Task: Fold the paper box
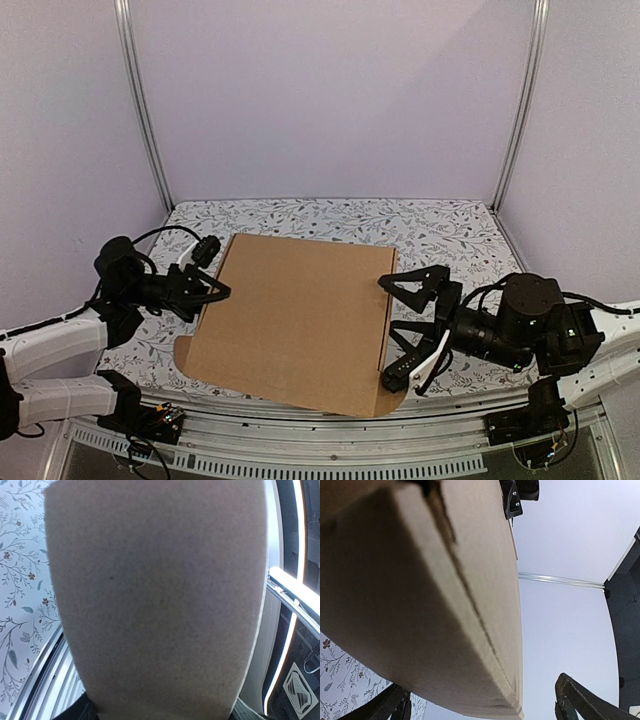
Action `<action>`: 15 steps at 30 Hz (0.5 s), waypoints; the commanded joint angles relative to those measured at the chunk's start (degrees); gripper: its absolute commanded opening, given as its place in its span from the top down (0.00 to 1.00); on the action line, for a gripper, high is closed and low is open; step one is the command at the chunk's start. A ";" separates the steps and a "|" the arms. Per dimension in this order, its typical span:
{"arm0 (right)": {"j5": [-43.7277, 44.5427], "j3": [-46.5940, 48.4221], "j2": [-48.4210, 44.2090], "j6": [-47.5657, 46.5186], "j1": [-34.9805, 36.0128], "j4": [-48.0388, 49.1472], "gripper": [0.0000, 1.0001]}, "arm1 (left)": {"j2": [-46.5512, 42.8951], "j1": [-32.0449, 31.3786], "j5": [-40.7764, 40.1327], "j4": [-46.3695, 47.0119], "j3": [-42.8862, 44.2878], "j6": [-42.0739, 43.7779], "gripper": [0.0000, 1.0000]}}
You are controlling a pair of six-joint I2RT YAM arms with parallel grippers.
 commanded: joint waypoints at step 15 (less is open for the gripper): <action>3.40 -2.03 4.62 2.88 1.31 6.69 0.01 | -3.21 -1.89 0.59 -4.26 1.15 1.54 0.71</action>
